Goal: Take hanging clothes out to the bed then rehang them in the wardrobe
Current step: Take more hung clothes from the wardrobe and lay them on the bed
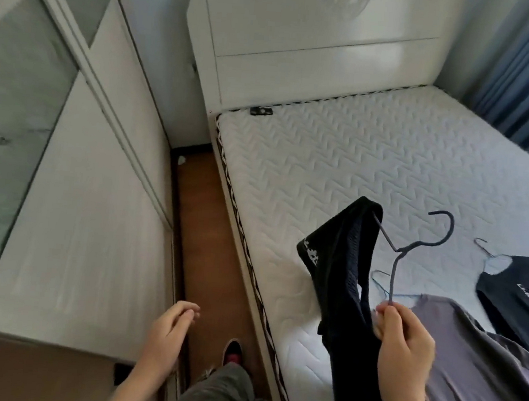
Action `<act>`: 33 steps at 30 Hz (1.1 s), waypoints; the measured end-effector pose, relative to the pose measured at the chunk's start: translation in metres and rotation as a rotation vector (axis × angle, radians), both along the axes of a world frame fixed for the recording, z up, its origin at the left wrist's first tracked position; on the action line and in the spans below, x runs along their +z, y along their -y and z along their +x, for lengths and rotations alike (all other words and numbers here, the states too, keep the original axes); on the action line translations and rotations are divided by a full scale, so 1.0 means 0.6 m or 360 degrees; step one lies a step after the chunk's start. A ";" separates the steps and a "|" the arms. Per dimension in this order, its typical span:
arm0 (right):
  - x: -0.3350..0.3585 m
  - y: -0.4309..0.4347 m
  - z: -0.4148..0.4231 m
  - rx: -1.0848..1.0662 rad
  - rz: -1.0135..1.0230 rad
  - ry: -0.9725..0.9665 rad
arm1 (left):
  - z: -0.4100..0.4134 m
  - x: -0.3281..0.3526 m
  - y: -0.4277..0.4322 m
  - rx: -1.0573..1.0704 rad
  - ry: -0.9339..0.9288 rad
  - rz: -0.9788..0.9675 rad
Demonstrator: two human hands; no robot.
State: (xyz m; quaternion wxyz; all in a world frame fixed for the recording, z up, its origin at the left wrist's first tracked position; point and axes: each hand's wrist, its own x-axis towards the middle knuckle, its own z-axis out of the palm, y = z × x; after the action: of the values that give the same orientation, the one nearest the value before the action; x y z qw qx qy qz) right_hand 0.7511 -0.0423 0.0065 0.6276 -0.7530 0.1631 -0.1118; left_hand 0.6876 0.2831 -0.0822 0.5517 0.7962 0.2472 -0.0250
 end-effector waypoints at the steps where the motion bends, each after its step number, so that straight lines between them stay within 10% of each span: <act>1: -0.005 -0.016 0.019 0.0027 -0.0015 -0.0015 | 0.008 -0.003 -0.014 0.0026 0.0014 -0.0014; 33: -0.092 -0.280 0.732 -0.0507 -0.0217 -0.0306 | 0.931 0.021 -0.269 -0.0562 0.0036 0.0060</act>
State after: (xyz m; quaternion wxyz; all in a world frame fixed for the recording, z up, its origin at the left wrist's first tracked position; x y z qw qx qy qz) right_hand 1.1904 0.1254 -0.0490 0.5310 -0.7657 0.3314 -0.1480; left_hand 1.2464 0.4446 -0.0697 0.5266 0.8376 0.0977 -0.1078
